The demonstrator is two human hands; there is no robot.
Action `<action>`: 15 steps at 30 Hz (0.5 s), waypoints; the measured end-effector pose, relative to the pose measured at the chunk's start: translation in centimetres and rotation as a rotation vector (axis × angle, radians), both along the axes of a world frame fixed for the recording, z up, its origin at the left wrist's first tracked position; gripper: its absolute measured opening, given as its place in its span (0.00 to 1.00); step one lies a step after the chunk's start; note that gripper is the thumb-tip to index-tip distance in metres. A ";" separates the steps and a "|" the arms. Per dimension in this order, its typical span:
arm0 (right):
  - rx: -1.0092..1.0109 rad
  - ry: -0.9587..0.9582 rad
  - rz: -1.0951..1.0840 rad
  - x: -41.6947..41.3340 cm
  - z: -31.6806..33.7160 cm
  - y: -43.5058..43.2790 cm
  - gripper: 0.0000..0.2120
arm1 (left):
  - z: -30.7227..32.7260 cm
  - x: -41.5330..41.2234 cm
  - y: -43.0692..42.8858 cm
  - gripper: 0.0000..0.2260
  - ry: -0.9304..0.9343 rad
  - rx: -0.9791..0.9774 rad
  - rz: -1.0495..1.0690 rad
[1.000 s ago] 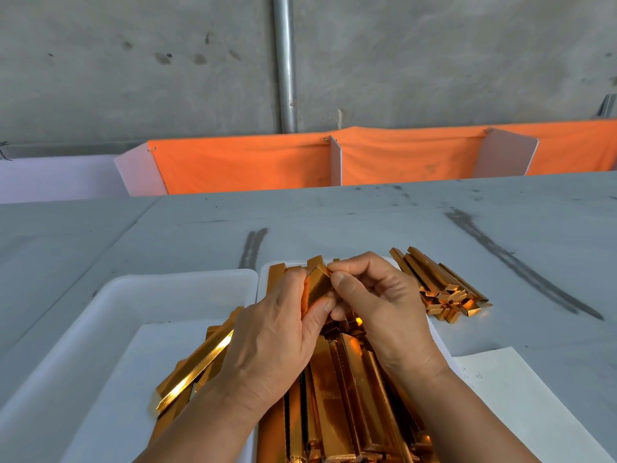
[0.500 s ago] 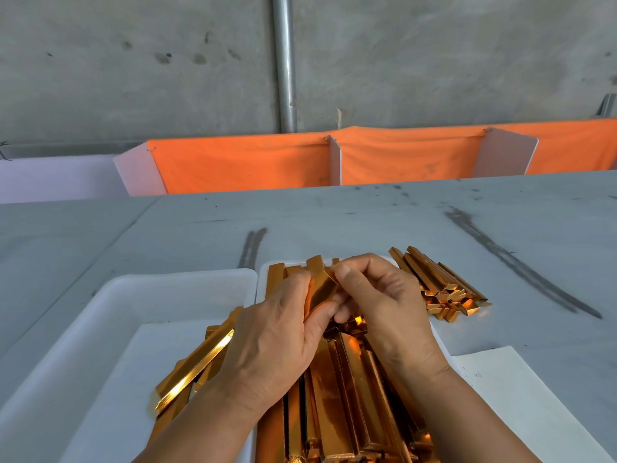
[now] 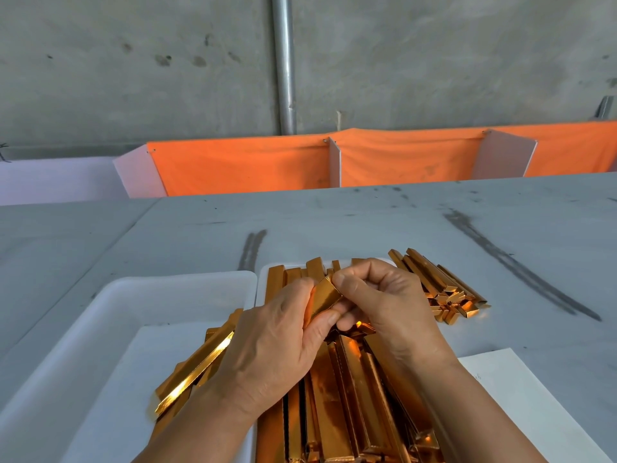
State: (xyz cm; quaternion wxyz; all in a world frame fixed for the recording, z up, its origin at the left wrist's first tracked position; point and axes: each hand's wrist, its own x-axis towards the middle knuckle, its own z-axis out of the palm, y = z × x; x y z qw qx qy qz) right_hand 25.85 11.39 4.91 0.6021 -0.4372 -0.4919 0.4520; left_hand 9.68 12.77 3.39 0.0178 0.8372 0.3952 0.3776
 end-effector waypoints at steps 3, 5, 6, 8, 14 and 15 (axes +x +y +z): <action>0.015 -0.015 -0.006 -0.1 0.0 -0.1 0.05 | 0.1 -0.1 0.0 0.18 0.016 -0.006 0.002; 0.044 -0.036 -0.028 -0.1 0.0 -0.2 0.04 | 0.2 0.0 0.0 0.20 0.033 -0.008 0.016; 0.061 -0.056 -0.045 -0.2 0.0 -0.3 0.04 | 0.1 0.0 0.1 0.20 0.034 -0.012 0.021; 0.096 -0.092 -0.067 -0.3 -0.1 -0.5 0.06 | -0.1 0.0 0.1 0.21 0.021 -0.018 0.028; 0.157 -0.158 -0.050 -1.2 -0.2 -0.8 0.16 | -0.2 -0.1 0.4 0.22 -0.014 -0.040 0.107; 0.163 -0.163 -0.044 -1.4 -0.2 -0.8 0.17 | -0.2 -0.1 0.4 0.23 -0.024 -0.048 0.111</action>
